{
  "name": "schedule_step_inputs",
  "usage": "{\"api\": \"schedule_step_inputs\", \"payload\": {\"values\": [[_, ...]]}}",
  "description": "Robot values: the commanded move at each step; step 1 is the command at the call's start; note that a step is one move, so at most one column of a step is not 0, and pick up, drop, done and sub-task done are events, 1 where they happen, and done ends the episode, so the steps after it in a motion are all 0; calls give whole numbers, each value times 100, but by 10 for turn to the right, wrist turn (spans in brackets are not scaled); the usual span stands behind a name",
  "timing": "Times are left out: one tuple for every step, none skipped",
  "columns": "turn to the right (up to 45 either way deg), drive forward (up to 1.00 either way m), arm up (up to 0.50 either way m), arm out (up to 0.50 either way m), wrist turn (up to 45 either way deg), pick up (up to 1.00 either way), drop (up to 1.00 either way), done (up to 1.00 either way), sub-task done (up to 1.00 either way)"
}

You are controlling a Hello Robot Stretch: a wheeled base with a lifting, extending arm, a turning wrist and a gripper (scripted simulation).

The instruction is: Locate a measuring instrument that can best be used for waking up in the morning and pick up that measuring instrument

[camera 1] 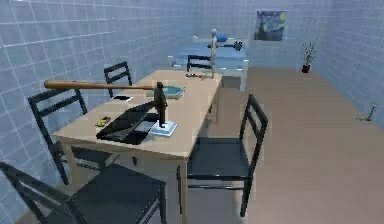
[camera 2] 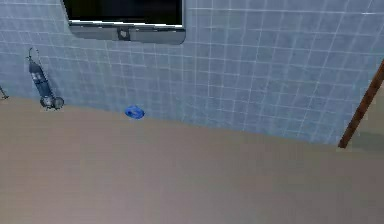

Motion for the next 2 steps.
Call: {"api": "schedule_step_inputs", "payload": {"values": [[450, 0, 0, 0, 0, 0, 0, 0, 0], [240, 0, 0, 0, 0, 0, 0, 0, 0]]}}
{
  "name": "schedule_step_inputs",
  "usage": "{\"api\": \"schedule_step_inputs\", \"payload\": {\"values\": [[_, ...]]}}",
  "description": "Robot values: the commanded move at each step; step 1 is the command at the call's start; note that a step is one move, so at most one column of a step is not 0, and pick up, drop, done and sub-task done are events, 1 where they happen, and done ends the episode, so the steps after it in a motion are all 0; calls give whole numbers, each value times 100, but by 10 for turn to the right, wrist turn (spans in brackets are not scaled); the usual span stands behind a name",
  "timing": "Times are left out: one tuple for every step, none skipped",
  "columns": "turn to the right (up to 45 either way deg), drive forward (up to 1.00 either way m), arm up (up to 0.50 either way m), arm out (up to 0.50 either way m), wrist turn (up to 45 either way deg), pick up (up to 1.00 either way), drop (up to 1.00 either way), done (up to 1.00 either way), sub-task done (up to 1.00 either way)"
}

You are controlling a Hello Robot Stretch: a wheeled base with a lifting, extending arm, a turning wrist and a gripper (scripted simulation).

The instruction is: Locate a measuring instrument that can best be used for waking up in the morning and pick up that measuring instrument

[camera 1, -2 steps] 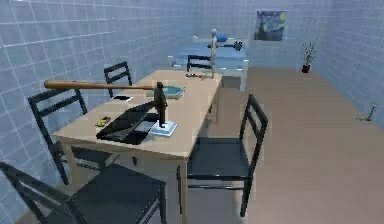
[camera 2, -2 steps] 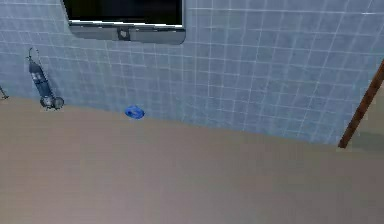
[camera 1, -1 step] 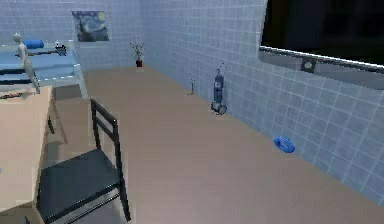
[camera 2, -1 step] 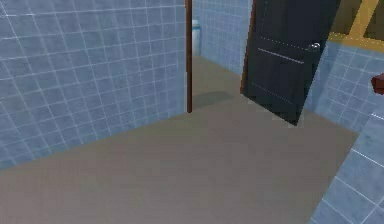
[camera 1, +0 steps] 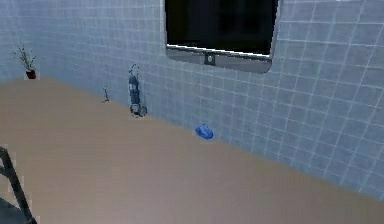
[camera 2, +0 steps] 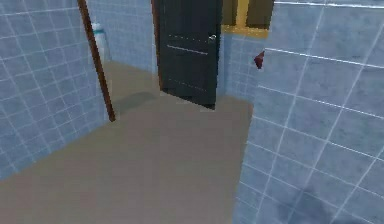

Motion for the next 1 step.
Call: {"api": "schedule_step_inputs", "payload": {"values": [[0, 5, 0, 0, 0, 0, 0, 0, 0]]}}
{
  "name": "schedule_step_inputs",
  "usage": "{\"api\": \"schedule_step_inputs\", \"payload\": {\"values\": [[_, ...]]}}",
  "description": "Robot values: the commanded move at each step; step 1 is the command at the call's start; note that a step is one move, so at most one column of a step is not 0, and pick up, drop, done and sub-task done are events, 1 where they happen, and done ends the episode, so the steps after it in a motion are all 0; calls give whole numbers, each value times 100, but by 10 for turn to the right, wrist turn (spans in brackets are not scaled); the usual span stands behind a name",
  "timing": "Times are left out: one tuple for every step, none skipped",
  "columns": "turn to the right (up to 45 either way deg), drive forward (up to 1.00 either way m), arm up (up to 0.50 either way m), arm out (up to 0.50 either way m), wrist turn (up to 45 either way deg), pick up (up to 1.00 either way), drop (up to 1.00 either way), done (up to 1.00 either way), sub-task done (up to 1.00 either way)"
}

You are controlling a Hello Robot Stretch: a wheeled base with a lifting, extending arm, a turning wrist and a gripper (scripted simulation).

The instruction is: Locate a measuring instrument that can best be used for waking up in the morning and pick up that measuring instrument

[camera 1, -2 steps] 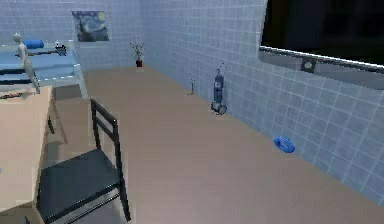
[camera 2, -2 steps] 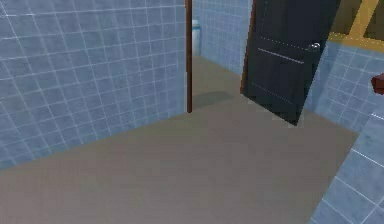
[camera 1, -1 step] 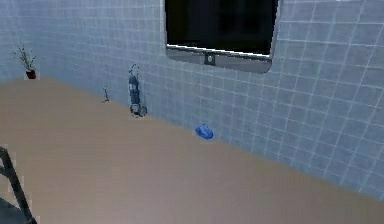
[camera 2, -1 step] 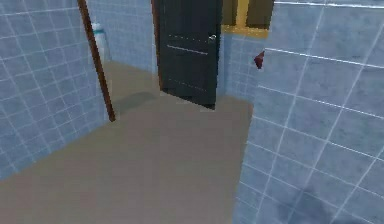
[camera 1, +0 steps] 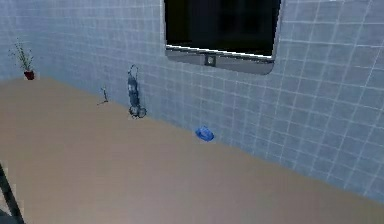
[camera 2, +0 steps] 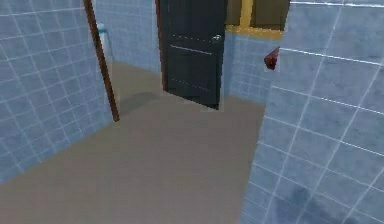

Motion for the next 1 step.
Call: {"api": "schedule_step_inputs", "payload": {"values": [[-150, 0, 0, 0, 0, 0, 0, 0, 0]]}}
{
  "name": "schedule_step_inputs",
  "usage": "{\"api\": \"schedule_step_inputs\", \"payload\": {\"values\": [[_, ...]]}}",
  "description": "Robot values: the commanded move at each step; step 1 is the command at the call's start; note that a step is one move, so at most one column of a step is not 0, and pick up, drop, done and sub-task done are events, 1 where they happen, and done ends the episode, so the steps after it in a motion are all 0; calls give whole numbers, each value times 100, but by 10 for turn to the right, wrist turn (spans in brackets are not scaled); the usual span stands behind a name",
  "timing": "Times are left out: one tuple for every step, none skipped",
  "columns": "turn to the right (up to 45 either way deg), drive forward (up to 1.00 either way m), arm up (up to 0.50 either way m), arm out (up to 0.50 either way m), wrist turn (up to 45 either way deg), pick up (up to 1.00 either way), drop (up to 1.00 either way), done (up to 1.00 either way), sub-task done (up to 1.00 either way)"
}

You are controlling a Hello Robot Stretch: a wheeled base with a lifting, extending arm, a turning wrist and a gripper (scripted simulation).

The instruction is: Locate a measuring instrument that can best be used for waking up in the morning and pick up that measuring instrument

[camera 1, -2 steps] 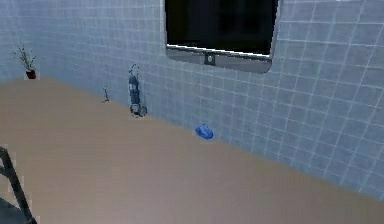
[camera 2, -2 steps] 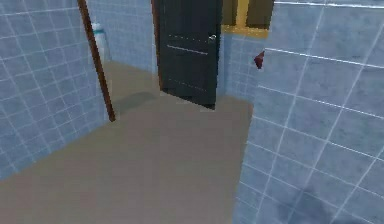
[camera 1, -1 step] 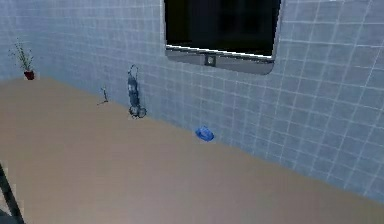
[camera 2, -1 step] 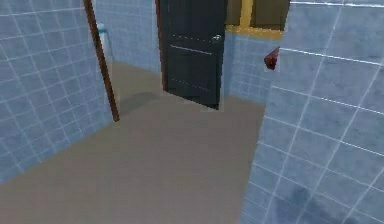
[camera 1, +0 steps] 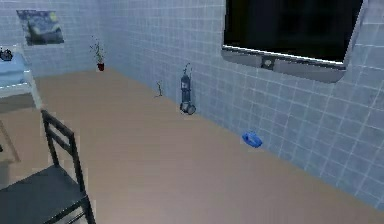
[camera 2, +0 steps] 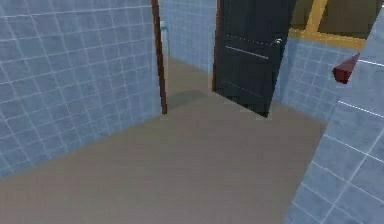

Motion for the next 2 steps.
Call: {"api": "schedule_step_inputs", "payload": {"values": [[0, 100, 0, 0, 0, 0, 0, 0, 0], [-60, 0, 0, 0, 0, 0, 0, 0, 0]]}}
